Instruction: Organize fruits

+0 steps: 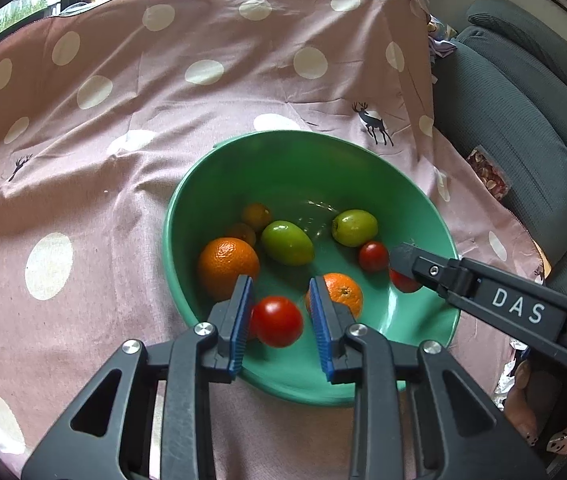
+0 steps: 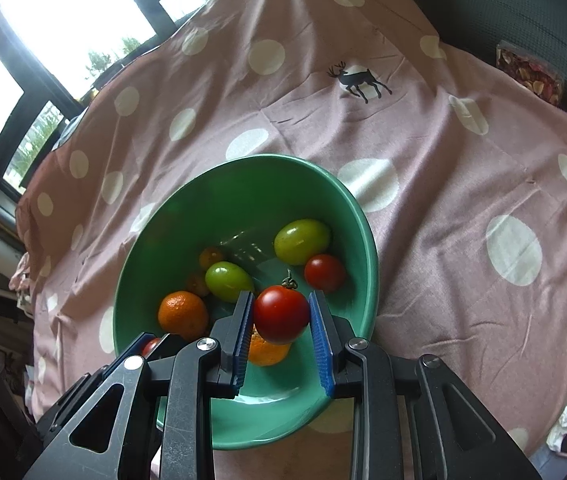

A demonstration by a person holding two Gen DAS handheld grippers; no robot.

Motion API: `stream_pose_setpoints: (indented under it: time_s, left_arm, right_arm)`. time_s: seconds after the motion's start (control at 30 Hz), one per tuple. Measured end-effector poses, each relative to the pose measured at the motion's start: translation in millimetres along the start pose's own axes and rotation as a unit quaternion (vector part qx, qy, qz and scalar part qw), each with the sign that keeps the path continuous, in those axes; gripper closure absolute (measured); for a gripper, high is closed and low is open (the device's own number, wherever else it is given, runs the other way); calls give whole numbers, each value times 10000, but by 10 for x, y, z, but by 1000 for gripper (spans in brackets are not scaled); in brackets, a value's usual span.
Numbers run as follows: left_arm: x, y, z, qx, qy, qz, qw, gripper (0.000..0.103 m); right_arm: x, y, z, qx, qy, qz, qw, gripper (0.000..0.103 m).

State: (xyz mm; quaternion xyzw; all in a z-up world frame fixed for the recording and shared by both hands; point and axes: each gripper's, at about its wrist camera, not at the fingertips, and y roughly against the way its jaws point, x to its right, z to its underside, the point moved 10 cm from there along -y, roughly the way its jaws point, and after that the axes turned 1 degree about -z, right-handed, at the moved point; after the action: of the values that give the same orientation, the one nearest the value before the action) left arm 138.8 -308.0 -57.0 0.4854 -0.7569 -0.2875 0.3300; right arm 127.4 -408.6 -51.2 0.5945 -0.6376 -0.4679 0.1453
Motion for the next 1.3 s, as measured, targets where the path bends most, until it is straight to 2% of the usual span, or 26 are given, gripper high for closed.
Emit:
stream_pose_setpoints:
  time_s: [0.03, 0.1, 0.13, 0.2, 0.33, 0.57, 0.67, 1.3]
  left_arm:
    - [1, 10, -7, 21, 7, 21, 10000, 64]
    - [18, 56, -31, 118, 11, 98, 9999, 49]
    - [24, 87, -43, 167, 12, 101, 9998, 45]
    - [26, 149, -70, 265, 1, 55, 9996, 30]
    - [19, 287, -115, 443, -28, -11, 9990, 18]
    - [-24, 535, -195, 709, -36, -187, 9973, 1]
    - [-27, 601, -210, 758, -29, -194, 9969, 1]
    - [-84, 637, -174, 670, 160, -165, 9975, 1]
  right_arm:
    - [1, 0, 1, -5, 4, -1, 10000, 74]
    - [-10, 10, 2, 5, 8, -28, 10000, 72]
    - [-14, 17, 1, 17, 7, -40, 10000, 68]
    - [-30, 44, -9, 69, 23, -86, 9999, 61]
    - [-49, 145, -50, 282, 105, -15, 9995, 43]
    - [-47, 313, -117, 543, 71, -89, 9985, 38]
    - [-52, 371, -139, 641, 65, -98, 9979, 34]
    - [-68, 383, -129, 618, 79, -106, 9980, 32]
